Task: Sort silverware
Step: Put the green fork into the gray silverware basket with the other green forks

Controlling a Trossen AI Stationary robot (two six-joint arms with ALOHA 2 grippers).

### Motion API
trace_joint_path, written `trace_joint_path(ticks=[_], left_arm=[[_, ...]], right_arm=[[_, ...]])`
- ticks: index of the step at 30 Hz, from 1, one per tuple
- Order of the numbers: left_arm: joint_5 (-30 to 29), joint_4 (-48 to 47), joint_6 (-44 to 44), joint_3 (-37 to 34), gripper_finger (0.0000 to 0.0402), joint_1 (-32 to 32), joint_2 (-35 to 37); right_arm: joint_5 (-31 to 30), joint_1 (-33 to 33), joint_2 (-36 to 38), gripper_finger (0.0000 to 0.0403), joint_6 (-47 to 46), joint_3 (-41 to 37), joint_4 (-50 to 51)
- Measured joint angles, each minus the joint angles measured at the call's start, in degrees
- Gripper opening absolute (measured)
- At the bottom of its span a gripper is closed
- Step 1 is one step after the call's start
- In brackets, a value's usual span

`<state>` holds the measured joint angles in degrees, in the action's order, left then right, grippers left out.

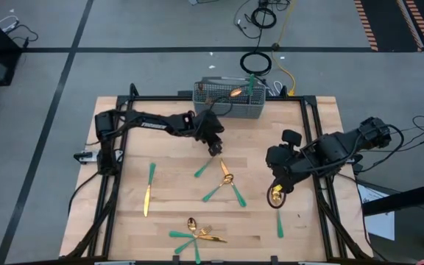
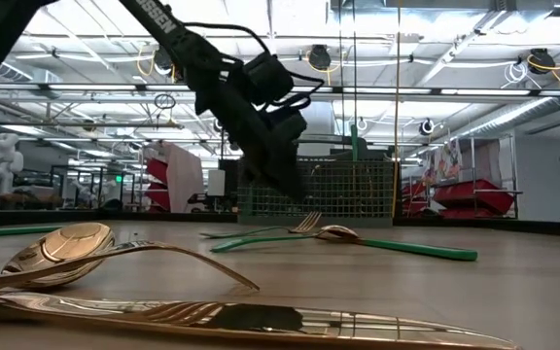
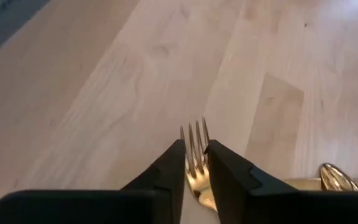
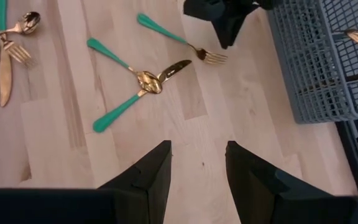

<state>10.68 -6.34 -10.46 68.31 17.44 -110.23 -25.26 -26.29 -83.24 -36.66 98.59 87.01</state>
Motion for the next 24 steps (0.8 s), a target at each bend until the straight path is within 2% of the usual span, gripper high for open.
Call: trace_joint_path(ticks=[5,12,16,24], left_arm=[[2.75,3.11,3.36,0.0,0.0119,1.0,-0.84],[5.81,1.14,6.8,-0.43,0.0165,1.35,-1.41],[9.1,3.02,6.96,-0.41,0.0169,1.34,-2.68],[12.1,9.69,4.27,0.03,0.0162,1.15,-9.82]], right_arm=[[0.13,-1.07,0.0,0.0142,-1.63,0.0,1.87],[0.19,-1.21,0.3,0.0142,-2.8,0.0,2.97],[0.12,-1.19,0.48,0.0142,-2.76,0.0,2.99],[0.34,-1.19,0.92,0.0142,-3.52,0.0,3.01]])
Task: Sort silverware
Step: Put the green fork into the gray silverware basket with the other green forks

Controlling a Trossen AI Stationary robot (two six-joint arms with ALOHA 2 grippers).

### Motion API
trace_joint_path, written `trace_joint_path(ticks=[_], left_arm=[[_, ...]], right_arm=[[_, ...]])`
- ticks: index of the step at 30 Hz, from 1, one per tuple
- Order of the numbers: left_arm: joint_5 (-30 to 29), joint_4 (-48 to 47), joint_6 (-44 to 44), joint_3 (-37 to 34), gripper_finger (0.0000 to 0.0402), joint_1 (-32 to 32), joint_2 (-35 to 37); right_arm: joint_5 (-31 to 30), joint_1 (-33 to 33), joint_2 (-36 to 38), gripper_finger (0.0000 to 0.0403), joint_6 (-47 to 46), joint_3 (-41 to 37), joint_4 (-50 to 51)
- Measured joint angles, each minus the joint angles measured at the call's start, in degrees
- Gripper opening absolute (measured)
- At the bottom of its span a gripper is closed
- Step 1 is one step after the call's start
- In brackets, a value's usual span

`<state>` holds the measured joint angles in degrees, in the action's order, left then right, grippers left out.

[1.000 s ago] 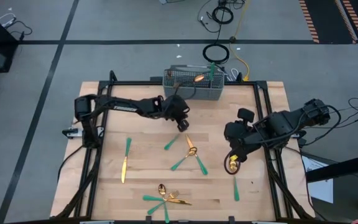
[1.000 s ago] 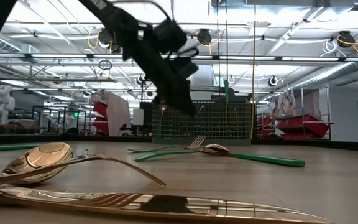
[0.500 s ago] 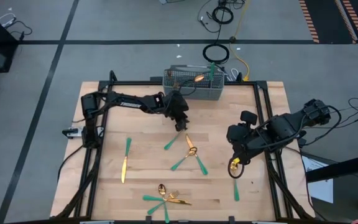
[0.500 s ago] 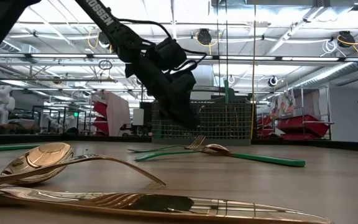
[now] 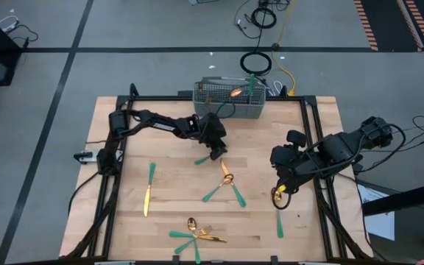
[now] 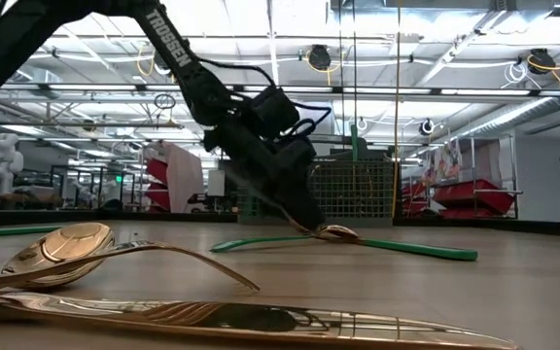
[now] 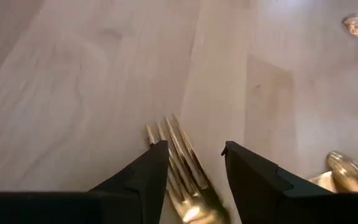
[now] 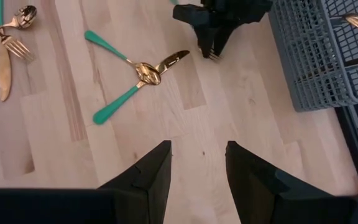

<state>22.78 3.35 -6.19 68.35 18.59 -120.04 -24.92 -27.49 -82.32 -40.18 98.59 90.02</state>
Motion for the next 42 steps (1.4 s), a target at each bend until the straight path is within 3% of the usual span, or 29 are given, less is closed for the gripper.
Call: trace_joint_path(ticks=[3,7,10,20,29,33,42], left_arm=[[4.13,3.24,-2.14,-0.07,0.0116,-0.19,-1.28],[5.13,4.92,-5.23,-0.27,0.0017,-0.91,-1.48],[1.81,4.59,-8.26,-0.27,0.0006,-1.5,-1.27],[-0.06,4.98,-16.92,-0.08,0.0002,-3.63,1.87],[-5.64,5.32,-12.3,0.18,0.0003,-4.04,7.31],[-5.35,3.73,-8.03,0.1,0.0027,-2.91,7.06],[1.08,3.61,-2.42,0.02,0.0107,-1.05,6.05]], right_arm=[[0.64,0.0,0.02,0.0142,-0.09,0.0,0.02],[0.72,0.0,0.04,0.0142,-0.28,0.0,0.0],[0.75,0.0,0.04,0.0142,-1.25,0.0,0.0],[0.22,0.0,-0.07,0.0142,-2.38,0.0,-0.3],[-0.51,-0.21,-0.11,0.0142,-2.1,0.0,-0.55],[-0.52,-1.29,-0.11,0.0142,-2.05,0.0,-0.57],[-0.57,-1.88,-0.13,0.0142,-1.52,0.0,-0.1]])
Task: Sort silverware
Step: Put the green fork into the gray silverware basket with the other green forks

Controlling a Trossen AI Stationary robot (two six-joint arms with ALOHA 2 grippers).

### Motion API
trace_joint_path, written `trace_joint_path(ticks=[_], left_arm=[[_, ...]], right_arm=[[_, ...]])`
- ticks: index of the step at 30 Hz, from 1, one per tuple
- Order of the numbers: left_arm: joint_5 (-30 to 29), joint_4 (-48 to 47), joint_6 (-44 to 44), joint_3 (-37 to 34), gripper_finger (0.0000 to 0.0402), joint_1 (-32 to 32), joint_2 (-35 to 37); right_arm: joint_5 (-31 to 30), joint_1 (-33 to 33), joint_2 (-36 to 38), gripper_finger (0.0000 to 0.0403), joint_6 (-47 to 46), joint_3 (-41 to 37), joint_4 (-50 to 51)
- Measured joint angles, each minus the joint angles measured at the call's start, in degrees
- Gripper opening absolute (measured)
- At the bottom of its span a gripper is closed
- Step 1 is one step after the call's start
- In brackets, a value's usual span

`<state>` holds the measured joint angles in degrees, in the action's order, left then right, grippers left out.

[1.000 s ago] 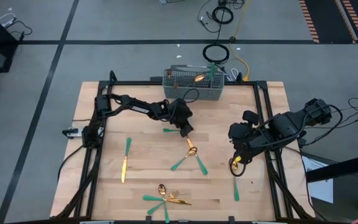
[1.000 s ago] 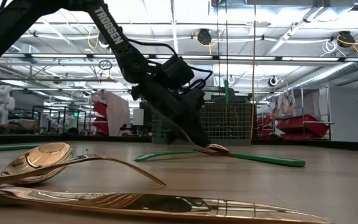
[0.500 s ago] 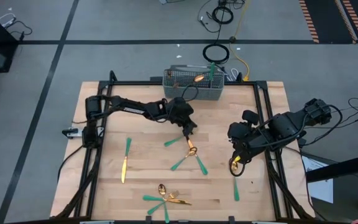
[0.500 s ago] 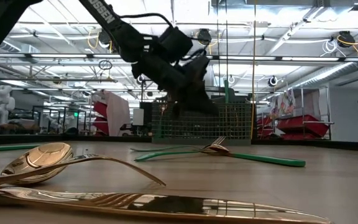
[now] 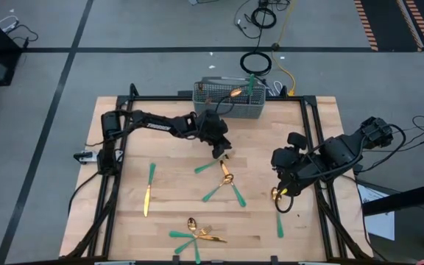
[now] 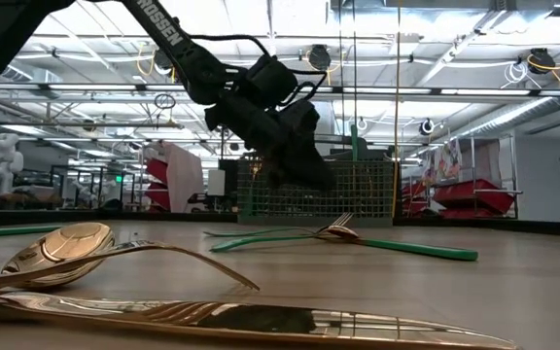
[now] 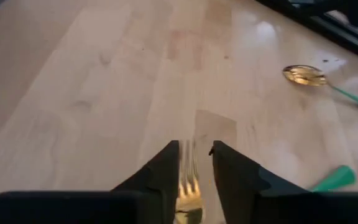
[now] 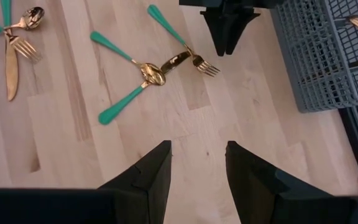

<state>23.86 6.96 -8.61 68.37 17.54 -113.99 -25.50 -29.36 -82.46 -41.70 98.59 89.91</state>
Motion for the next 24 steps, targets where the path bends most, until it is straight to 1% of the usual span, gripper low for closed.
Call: trace_joint_path(ticks=[6,12,14,17,19,20,24], left_arm=[[0.93,0.08,3.36,0.03,0.0159,0.0,-0.02],[-0.32,1.23,2.99,0.15,0.0207,-1.15,-2.63],[-0.7,1.39,2.98,0.48,0.0213,-1.89,-3.41],[-4.26,1.59,3.73,1.15,0.0214,-2.58,-4.37],[-5.28,1.59,4.81,1.59,0.0214,-2.43,-4.99],[-5.0,1.74,4.92,2.1,0.0215,-2.22,-5.56],[1.34,1.65,4.48,3.64,0.0215,-1.58,-8.71]], right_arm=[[-0.02,0.0,0.28,0.0142,0.68,0.0,0.04],[-0.13,0.0,0.71,0.0142,1.0,0.0,0.06],[-0.1,0.0,0.72,0.0142,1.01,0.0,0.1],[0.09,0.0,0.72,0.0142,0.84,0.0,0.08],[0.38,0.0,0.72,0.0142,0.56,0.0,0.08],[0.55,0.0,0.72,0.0142,0.52,0.0,0.08],[1.74,0.0,0.72,0.0142,0.36,0.0,0.09]])
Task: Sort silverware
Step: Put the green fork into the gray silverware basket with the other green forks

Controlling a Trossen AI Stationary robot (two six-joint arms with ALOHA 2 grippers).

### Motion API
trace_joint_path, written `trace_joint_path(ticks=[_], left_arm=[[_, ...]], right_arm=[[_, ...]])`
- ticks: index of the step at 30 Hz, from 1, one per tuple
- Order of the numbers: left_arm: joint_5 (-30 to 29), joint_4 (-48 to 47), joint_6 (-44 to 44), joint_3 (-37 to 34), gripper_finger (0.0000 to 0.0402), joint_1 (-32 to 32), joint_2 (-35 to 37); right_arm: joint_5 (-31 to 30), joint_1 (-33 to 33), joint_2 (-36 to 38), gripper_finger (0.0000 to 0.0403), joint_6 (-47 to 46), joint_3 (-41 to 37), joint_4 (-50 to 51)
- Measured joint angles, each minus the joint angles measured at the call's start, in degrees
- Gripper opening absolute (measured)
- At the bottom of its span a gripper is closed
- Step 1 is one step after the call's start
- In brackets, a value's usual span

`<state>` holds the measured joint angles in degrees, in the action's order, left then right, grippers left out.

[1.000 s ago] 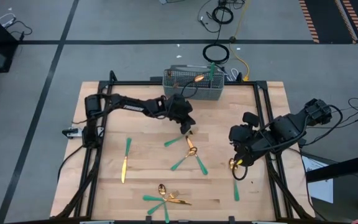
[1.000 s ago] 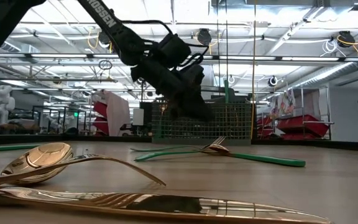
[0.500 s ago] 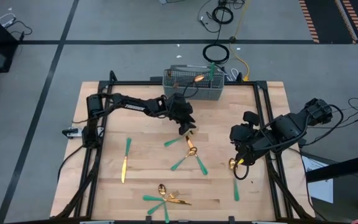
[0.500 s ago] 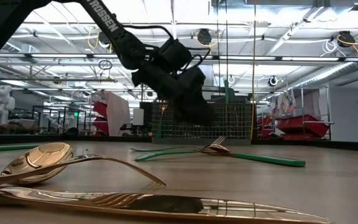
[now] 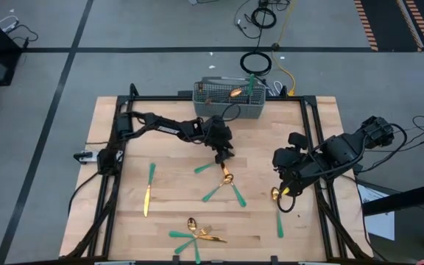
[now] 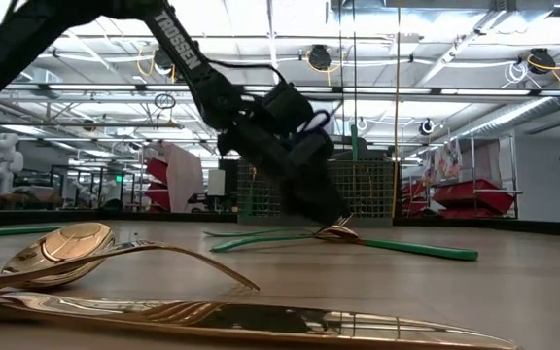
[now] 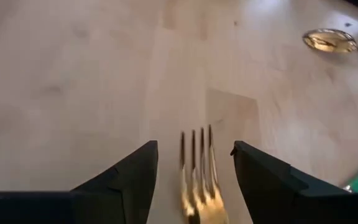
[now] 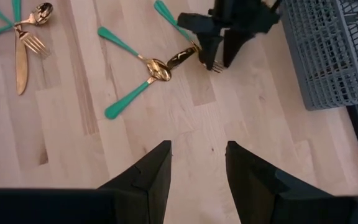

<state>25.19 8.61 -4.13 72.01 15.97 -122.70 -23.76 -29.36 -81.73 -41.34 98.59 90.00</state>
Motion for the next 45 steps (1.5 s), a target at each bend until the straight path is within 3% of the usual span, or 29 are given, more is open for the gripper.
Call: trace_joint_path(ticks=[4,7,9,14,23,28,32,36,38,45], left_arm=[[6.26,0.43,-2.2,2.03,0.0213,0.04,-3.47],[9.07,0.32,-2.46,3.18,0.0189,-0.33,-4.73],[9.06,-0.02,-2.04,3.57,0.0154,-0.83,-4.89],[8.36,-0.48,-3.61,3.71,0.0021,-0.74,-4.89],[7.77,-3.27,-11.95,6.37,0.0004,-0.28,-3.49],[6.04,-2.33,-13.5,9.06,0.0003,-0.26,3.58],[-6.81,-2.48,-7.81,10.03,0.0002,-1.04,12.66],[-33.97,-0.21,6.42,9.98,0.0002,-1.09,24.2],[-43.99,5.01,13.93,8.63,0.0002,-0.25,28.13],[-51.45,25.38,26.13,-1.93,0.0002,6.0,33.91]], right_arm=[[0.96,0.0,0.0,0.0142,0.0,0.0,0.01],[1.19,0.0,0.0,0.0142,0.06,0.0,0.01],[1.19,0.0,0.0,0.0142,0.08,0.0,0.0],[1.17,0.0,0.0,0.0142,0.13,0.0,0.02],[-0.25,0.0,0.0,0.0142,-0.62,0.0,0.0],[-2.84,-0.02,0.0,0.0142,-2.24,-0.02,0.03],[-6.46,-0.04,-0.02,0.0142,-2.78,-0.02,-0.03],[-9.51,-0.04,-0.02,0.0142,-2.86,-0.02,-0.11],[-10.56,-0.04,-0.02,0.0142,-2.84,-0.02,-0.26],[-11.27,0.0,-0.02,0.0142,-2.97,-0.02,-1.4]])
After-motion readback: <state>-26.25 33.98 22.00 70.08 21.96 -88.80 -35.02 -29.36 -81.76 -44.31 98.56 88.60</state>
